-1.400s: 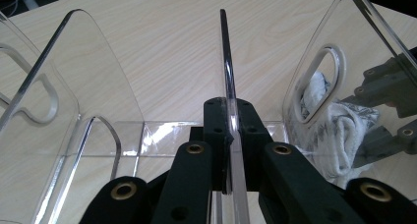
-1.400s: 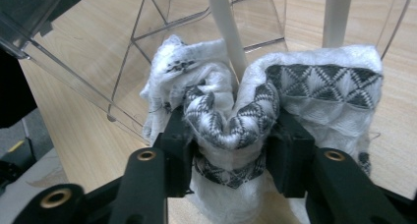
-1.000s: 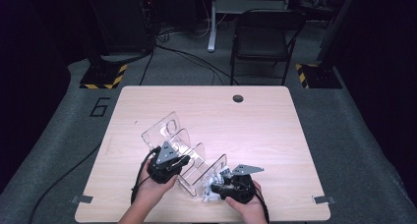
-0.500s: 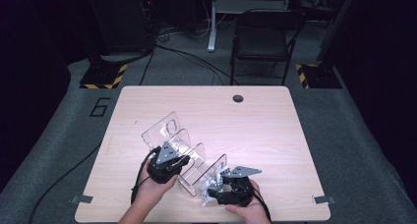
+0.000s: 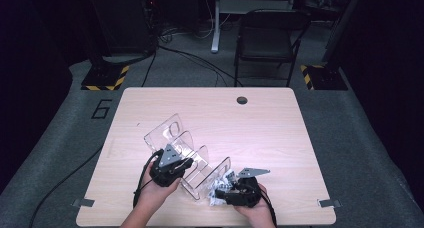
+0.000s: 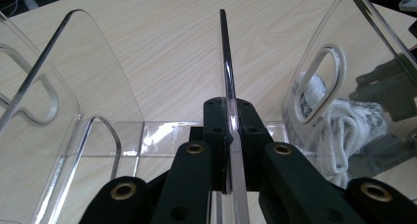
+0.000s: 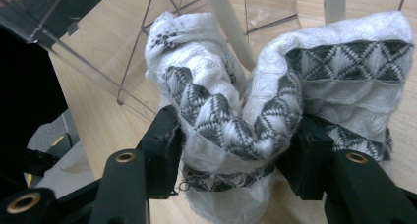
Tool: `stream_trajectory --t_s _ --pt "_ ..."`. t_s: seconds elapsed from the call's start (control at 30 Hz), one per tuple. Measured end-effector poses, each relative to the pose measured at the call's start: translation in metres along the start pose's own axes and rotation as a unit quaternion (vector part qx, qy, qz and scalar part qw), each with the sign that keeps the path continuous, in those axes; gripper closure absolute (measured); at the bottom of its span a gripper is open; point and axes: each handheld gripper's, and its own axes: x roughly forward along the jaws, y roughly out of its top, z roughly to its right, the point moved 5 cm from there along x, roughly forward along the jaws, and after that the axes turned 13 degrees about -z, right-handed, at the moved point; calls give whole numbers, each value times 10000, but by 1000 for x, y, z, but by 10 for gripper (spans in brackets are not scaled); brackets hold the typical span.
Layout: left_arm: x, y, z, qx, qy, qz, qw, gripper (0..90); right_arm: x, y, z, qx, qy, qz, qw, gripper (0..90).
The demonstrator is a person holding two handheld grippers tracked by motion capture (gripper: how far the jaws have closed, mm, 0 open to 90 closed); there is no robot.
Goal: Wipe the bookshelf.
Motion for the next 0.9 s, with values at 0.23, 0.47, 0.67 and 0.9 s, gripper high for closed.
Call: stream_trajectory --t_s 0.23,0.47,0.67,0.9 --pt "0 0 0 -2 -3 7 10000 855 -4 0 -11 -379 -216 -81 9990 579" --pt "0 0 0 7 -14 -15 10000 856 -11 7 3 -77 -498 180 9986 622" --pt "0 0 0 4 -14 -13 10000 858 -7 12 23 106 -607 -5 9981 617" --pt "0 1 0 -30 -7 -5 10000 860 -16 17 36 331 -909 297 9949 611"
